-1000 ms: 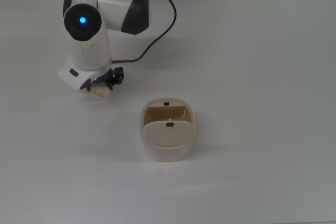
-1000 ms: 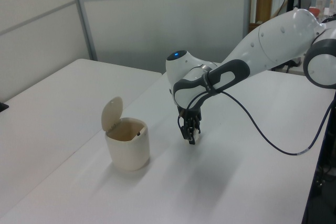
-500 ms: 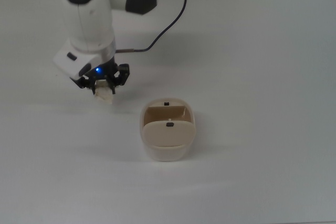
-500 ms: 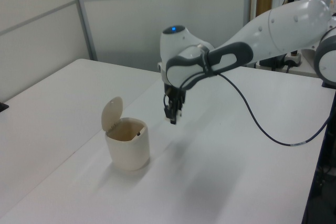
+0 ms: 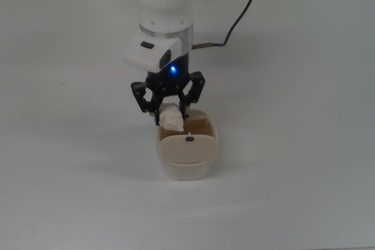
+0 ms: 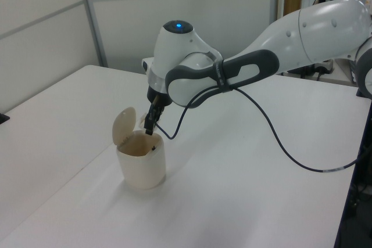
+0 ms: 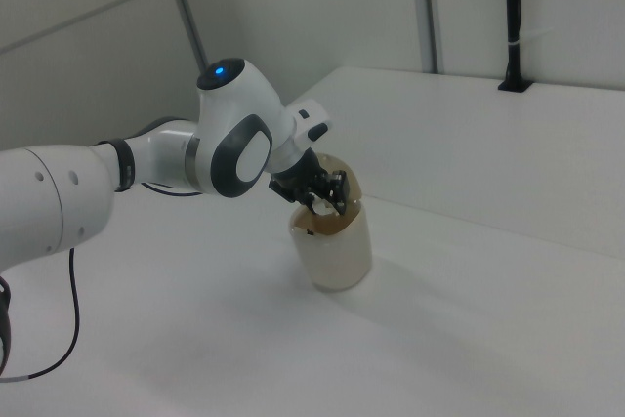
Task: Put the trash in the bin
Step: 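Carry the paper ball over the open cream bin and lower it in, then open the gripper to drop the paper ball into the bin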
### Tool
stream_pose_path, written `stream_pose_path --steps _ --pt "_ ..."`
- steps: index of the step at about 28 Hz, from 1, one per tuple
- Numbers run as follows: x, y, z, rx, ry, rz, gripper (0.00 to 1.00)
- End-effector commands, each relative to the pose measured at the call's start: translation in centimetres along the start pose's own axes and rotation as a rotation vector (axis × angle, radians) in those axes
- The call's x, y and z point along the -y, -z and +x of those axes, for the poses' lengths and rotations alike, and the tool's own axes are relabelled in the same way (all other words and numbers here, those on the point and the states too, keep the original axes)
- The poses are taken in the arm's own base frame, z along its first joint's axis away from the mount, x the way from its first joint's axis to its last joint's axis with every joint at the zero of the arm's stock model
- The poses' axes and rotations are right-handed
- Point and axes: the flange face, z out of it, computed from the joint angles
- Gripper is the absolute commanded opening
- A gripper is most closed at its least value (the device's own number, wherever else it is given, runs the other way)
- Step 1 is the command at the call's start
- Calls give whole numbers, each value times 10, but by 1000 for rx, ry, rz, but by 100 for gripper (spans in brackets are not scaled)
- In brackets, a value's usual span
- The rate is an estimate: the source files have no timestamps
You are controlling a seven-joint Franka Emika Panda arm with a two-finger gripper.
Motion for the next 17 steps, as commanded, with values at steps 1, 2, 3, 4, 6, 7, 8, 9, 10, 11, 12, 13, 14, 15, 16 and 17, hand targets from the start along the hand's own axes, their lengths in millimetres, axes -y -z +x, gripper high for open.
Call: stream_pose_path --steps 1,2,3,4,6,7,8,9,10,11,12,13,14,15,16,17 --pt "6 -2 2 -38 -16 12 71" --pt "9 -1 3 -40 -17 16 83" --pt "10 0 4 -42 -23 19 100" --pt "10 1 3 -40 -45 20 100" --pt "10 2 3 -37 -59 20 100" --pt "10 4 3 -37 -62 20 100" --pt "9 7 4 -39 -66 20 100" --pt "9 10 3 -34 -71 20 100" --pt "6 15 0 -3 -85 20 100" --pt "4 18 -2 21 -93 19 100" --pt "1 21 -4 43 -96 18 100" --pt "0 24 -7 68 -94 17 100" --pt "-2 29 -10 95 -96 17 100" --pt "-6 38 -17 148 -100 19 100" --pt "-5 43 -19 169 -102 22 100" --pt "-6 48 -22 191 -104 24 100"
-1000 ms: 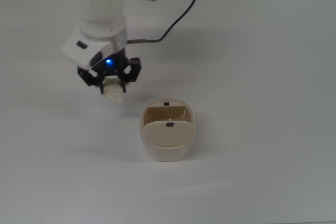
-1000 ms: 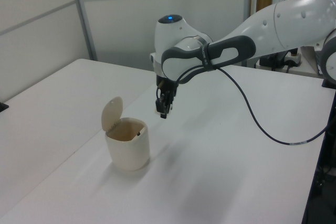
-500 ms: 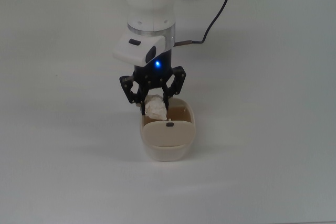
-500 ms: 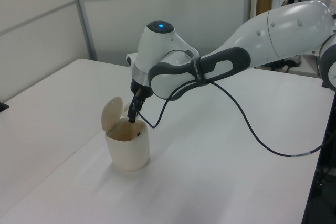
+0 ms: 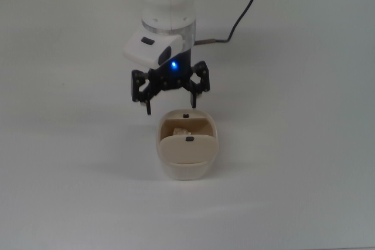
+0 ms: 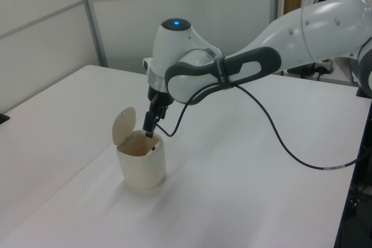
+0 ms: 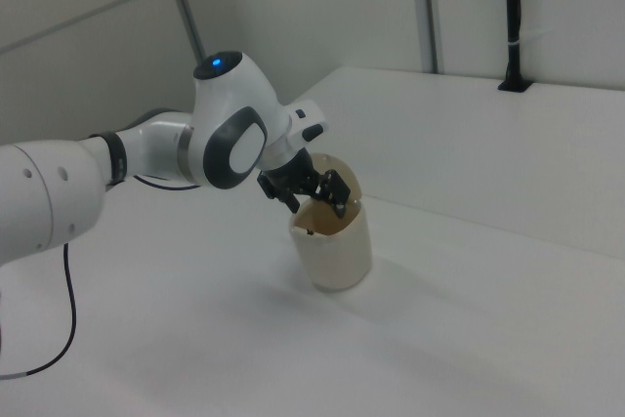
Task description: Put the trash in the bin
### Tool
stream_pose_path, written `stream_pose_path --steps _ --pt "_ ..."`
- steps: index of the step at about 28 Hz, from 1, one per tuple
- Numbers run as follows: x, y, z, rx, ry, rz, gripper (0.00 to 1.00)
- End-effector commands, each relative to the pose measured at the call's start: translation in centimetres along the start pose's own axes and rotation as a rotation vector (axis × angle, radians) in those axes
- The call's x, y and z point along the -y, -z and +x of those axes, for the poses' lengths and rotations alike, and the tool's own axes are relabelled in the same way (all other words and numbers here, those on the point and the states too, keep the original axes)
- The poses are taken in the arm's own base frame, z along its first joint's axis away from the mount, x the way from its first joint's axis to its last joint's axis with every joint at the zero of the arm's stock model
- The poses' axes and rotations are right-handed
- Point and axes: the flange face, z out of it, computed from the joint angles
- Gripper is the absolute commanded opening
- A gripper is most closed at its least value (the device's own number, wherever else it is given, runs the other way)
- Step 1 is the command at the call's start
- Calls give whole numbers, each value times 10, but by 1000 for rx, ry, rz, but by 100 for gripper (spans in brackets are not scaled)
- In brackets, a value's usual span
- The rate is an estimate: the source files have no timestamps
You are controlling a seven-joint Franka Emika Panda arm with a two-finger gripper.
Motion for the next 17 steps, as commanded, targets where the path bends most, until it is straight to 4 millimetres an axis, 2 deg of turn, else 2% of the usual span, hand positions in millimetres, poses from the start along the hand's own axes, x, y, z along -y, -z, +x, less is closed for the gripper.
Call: stream_pose_path --steps 1,8,9,17 --pt "-10 37 -21 120 -34 5 100" --pt "-30 87 -48 242 -74 3 100" --pt "-36 99 -55 268 -86 4 100" --pt "-48 121 -70 319 -105 -8 100"
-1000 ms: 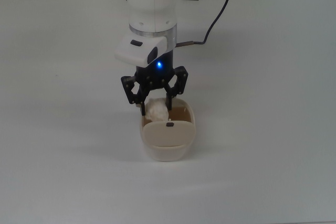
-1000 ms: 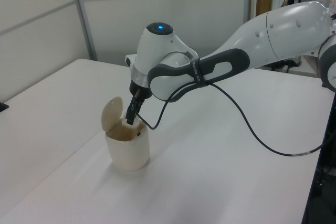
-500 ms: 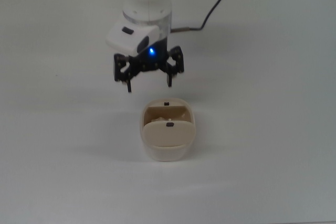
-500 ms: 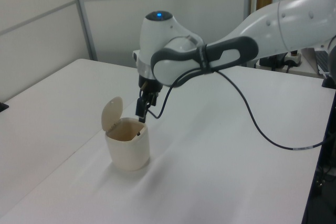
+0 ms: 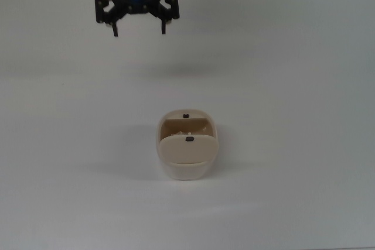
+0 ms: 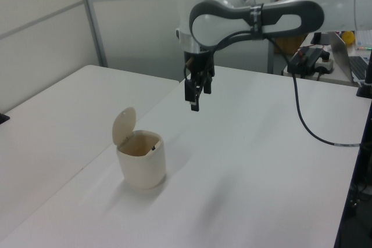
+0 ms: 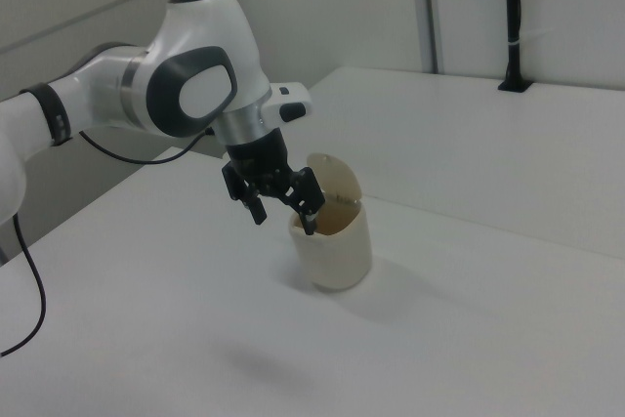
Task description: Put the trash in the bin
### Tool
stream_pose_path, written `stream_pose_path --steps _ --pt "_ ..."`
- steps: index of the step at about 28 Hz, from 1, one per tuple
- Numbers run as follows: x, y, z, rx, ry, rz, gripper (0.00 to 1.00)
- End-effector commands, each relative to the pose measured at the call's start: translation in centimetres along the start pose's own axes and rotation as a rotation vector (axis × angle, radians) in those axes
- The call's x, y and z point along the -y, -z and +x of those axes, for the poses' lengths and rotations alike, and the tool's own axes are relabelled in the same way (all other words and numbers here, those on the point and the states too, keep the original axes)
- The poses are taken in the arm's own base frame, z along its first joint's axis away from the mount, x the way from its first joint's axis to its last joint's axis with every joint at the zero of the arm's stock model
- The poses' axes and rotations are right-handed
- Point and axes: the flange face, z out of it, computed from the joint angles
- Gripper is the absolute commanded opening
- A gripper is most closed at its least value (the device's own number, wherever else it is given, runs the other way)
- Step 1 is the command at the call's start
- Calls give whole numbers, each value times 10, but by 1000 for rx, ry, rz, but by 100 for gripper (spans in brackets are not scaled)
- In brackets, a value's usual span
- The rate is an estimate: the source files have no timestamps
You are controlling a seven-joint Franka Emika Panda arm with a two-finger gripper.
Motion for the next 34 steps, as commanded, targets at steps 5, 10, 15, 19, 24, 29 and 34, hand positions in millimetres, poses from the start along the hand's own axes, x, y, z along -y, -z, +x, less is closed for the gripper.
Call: stream_pose_path --steps 5,10,15,19,24,29,34 --pt "-17 14 -24 59 -59 -7 100" --pt "-20 17 -27 60 -64 -6 100" --pt "-20 17 -28 62 -64 -7 100" --pt "-20 17 -28 62 -64 -6 100" --pt "-21 16 -29 73 -65 -6 100" --pt "-21 16 -29 74 -65 -6 100" --pt "-23 15 -31 88 -70 -5 100"
